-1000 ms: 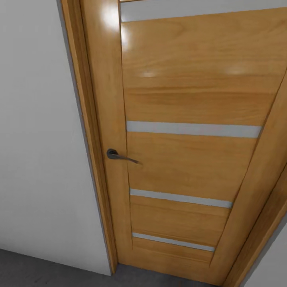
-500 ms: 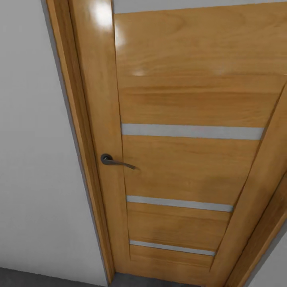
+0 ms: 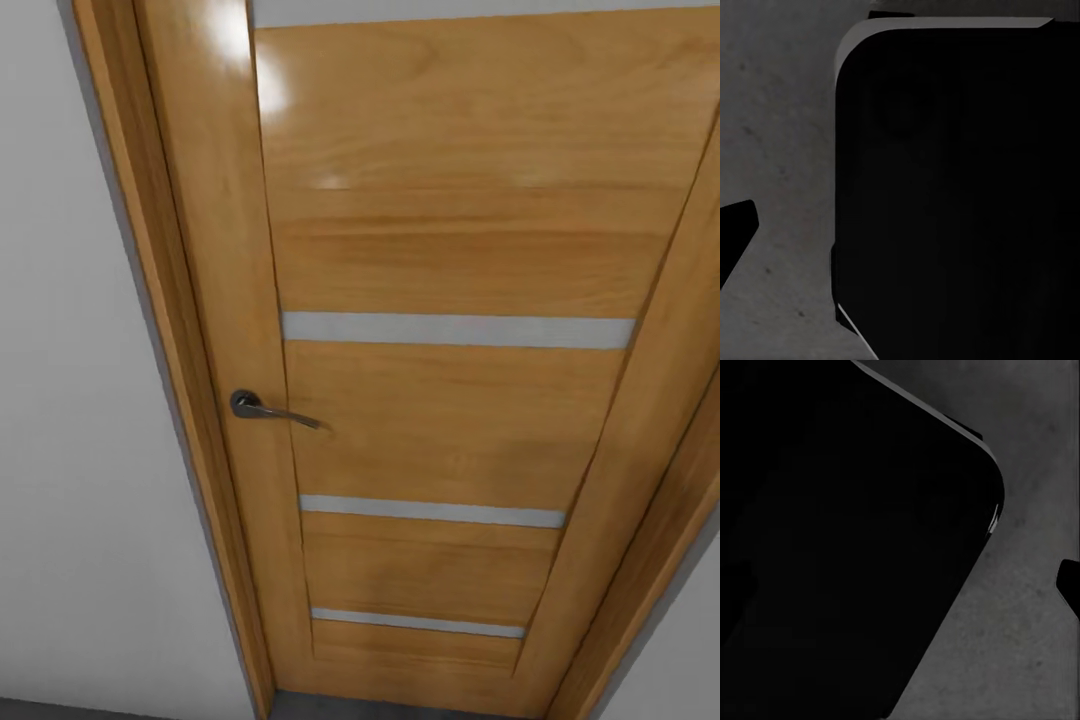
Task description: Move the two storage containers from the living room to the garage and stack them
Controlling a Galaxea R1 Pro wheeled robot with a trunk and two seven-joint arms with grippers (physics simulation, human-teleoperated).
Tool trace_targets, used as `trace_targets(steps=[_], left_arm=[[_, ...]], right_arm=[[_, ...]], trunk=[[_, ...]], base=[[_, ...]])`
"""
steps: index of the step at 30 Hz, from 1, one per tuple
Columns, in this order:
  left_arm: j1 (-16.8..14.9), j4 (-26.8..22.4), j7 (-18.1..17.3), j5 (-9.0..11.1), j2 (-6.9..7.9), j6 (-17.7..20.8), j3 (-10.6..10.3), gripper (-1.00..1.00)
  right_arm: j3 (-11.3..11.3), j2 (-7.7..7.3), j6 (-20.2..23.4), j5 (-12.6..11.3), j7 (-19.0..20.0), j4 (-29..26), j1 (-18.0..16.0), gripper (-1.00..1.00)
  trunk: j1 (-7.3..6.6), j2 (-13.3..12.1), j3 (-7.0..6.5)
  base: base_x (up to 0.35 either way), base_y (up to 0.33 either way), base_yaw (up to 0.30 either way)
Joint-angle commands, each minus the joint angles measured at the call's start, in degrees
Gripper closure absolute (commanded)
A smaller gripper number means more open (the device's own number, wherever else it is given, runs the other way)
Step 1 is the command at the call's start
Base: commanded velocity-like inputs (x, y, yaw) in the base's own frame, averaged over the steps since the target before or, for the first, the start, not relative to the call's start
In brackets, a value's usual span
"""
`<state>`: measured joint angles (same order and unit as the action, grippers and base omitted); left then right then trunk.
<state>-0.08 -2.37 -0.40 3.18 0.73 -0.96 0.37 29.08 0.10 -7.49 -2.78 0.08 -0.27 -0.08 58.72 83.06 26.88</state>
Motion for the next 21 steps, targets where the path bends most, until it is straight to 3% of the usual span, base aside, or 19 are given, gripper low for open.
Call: trace_targets(steps=[1,8,21], left_arm=[[0.0,0.0,0.0,0.3,0.02,-0.1,0.0,-1.00],[0.0,0.0,0.0,0.3,0.02,-0.1,0.0,-1.00],[0.0,0.0,0.0,0.3,-0.03,-0.2,0.1,-1.00]], right_arm=[[0.3,0.00,-0.2,-0.3,0.0,0.0,0.0,-1.00],[0.3,-0.01,-0.2,-0.3,0.0,0.0,0.0,-1.00],[0.2,-0.01,-0.2,-0.3,0.0,0.0,0.0,-1.00]], trunk=[[0.01,0.0,0.05],[0.01,0.0,0.05],[0.01,0.0,0.05]], base=[[0.161,-0.161,-0.001],[0.135,-0.121,0.000],[0.005,-0.004,-0.005]])
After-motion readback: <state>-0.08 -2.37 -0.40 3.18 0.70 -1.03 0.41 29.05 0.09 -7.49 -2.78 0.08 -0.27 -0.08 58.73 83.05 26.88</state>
